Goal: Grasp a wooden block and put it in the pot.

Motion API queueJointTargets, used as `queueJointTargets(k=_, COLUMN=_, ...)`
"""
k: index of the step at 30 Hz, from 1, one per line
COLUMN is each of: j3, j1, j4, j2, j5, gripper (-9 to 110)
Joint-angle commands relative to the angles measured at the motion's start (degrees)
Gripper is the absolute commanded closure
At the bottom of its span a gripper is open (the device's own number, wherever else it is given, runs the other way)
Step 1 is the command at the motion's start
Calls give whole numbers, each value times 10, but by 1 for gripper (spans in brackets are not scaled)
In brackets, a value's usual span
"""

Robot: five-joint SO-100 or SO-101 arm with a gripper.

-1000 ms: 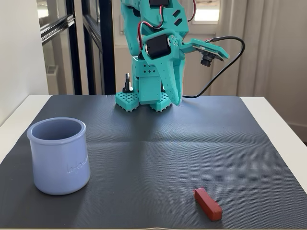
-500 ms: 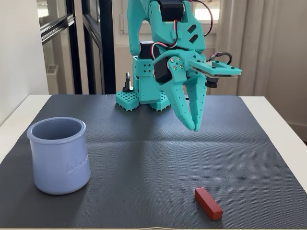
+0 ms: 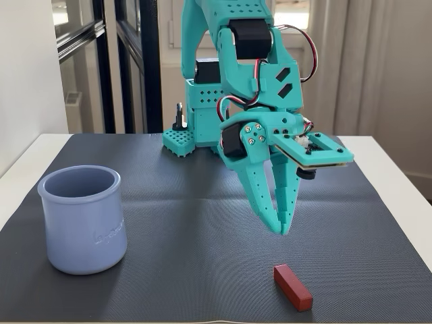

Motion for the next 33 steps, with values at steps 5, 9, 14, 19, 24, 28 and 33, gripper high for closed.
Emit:
queueJointTargets(k=5, j3=-91, j1=2, j4=-4, j2=-56, j5=31, gripper=95)
queueJointTargets(k=9, j3=-94, j1=-4, j4=-4, j2=-69, j5=46, gripper=83)
queueJointTargets(k=14, j3=-95, j1=-11, j4=-4, j2=-73, j5=81, gripper=82)
queueJointTargets(k=19, j3=-110, j1=-19, j4=-5, j2=-74, j5=90, gripper=80)
queueJointTargets(k=24, j3=-156, j1=-35, j4=-8, j2=-115, j5=90, gripper=80)
queueJointTargets(k=28, j3=-196, j1=-39, j4=-4, j2=-152, j5=87, gripper=80)
queueJointTargets(k=33, j3=-208, j1=-37, j4=-4, j2=-167, j5=89, gripper=80)
